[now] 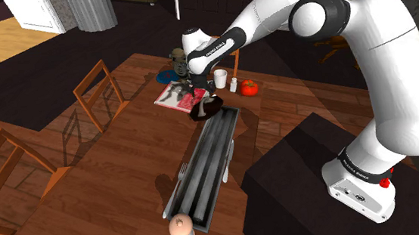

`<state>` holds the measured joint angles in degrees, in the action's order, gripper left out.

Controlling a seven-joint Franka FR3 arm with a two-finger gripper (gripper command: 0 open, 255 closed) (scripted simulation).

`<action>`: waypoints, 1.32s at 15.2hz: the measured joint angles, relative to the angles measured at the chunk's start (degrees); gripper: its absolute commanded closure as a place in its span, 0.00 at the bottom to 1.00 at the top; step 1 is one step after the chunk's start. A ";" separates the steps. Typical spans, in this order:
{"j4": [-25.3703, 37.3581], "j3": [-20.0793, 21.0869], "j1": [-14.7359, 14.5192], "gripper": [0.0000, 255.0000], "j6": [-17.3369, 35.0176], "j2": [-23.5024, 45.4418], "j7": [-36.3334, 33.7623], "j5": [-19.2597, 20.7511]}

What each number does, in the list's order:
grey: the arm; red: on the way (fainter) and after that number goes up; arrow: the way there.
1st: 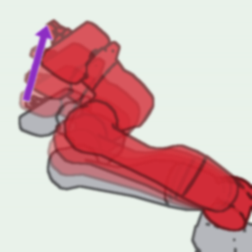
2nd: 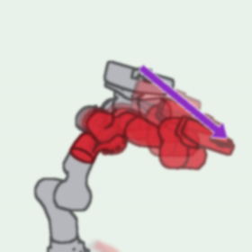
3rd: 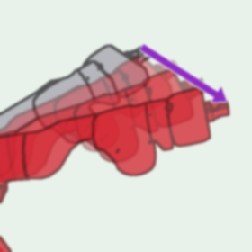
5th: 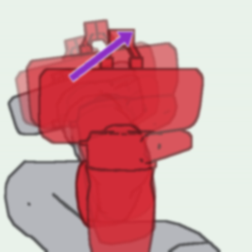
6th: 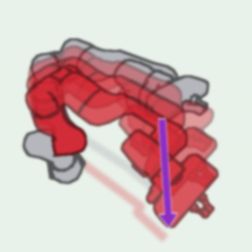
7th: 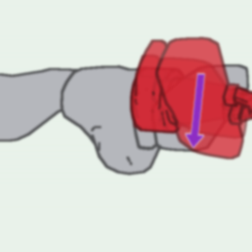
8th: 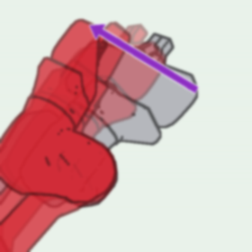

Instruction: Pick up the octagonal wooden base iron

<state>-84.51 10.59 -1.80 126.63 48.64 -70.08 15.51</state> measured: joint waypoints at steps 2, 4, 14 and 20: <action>1.16 -0.25 -0.12 0.00 0.24 1.41 -0.28 0.03; 1.88 -0.45 -0.28 0.00 0.83 2.72 -0.46 0.16; 3.14 -0.84 -0.55 1.00 2.39 5.47 -0.67 0.50; 2.95 -0.80 -0.53 1.00 2.26 5.19 -0.68 0.47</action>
<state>-81.56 9.79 -2.34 128.89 53.83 -70.76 15.98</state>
